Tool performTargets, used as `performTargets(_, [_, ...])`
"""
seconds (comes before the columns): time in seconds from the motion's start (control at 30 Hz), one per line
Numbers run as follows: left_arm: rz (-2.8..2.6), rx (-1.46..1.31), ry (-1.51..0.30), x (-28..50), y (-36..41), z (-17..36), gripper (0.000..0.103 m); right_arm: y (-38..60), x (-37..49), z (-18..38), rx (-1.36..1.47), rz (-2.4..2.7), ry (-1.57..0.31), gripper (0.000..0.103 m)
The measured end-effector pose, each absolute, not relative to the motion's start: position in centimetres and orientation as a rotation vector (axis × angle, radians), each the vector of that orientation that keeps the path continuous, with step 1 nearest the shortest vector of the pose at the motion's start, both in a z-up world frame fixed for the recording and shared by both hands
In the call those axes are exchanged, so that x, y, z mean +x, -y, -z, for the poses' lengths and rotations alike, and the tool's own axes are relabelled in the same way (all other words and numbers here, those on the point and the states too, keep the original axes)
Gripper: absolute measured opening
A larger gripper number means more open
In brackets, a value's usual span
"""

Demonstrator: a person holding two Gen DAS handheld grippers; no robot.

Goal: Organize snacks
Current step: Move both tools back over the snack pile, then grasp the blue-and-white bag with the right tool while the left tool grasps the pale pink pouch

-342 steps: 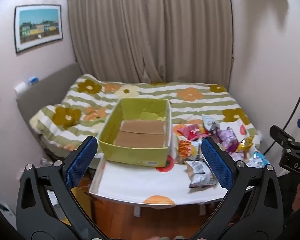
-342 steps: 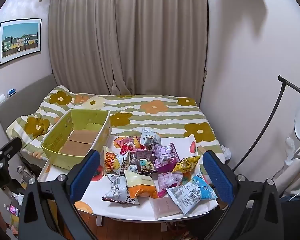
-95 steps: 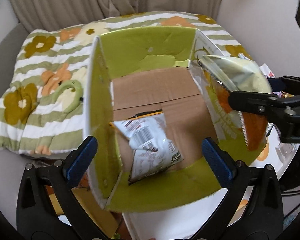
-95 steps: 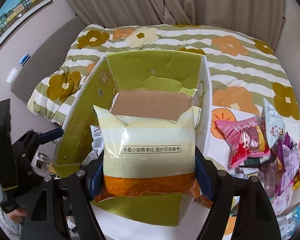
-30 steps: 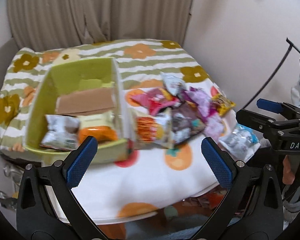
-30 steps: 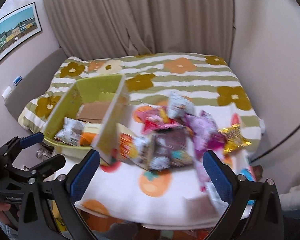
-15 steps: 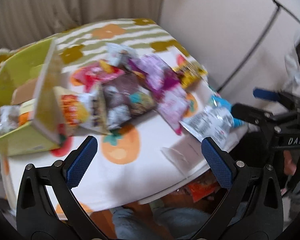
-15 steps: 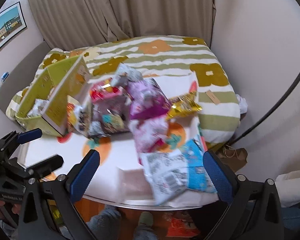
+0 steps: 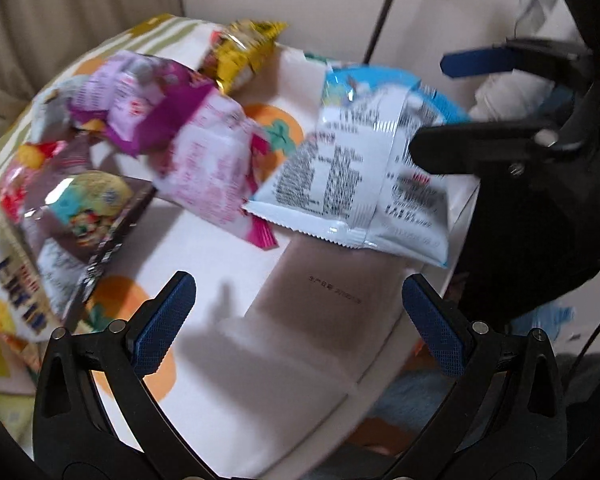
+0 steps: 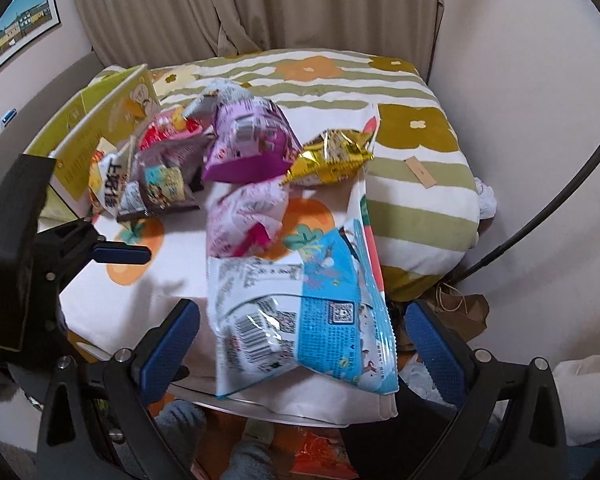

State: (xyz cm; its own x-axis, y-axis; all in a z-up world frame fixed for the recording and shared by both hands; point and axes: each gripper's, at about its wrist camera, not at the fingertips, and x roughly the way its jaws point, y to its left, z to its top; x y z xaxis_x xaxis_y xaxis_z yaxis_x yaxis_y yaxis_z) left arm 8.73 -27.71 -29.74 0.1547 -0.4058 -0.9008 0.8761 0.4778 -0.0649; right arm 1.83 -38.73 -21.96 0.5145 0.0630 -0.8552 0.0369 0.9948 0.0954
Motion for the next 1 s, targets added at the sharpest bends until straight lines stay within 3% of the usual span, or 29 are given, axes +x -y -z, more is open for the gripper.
performTargets(0.1, [1.004,0.568,-1.068,8.9,28.4,30.9,0.093,38.9,1.9,22.6,0.114,-0.019,-1.034,0.103])
performTargets(0.27, [1.045,0.554,-1.102,9.2,29.2,32.2,0.092,39.0,2.2,23.5,0.119,-0.029,-1.038,0.103])
performTargets(0.43, [1.058,0.570,-1.104,8.6,29.5,32.6,0.074,38.7,2.4,23.9,0.114,-0.043,-1.034,0.103])
performTargets(1.0, [0.899,0.501,-1.156,11.0,25.2,32.2,0.072,36.5,3.1,24.9,0.024,-0.061,-1.031,0.103])
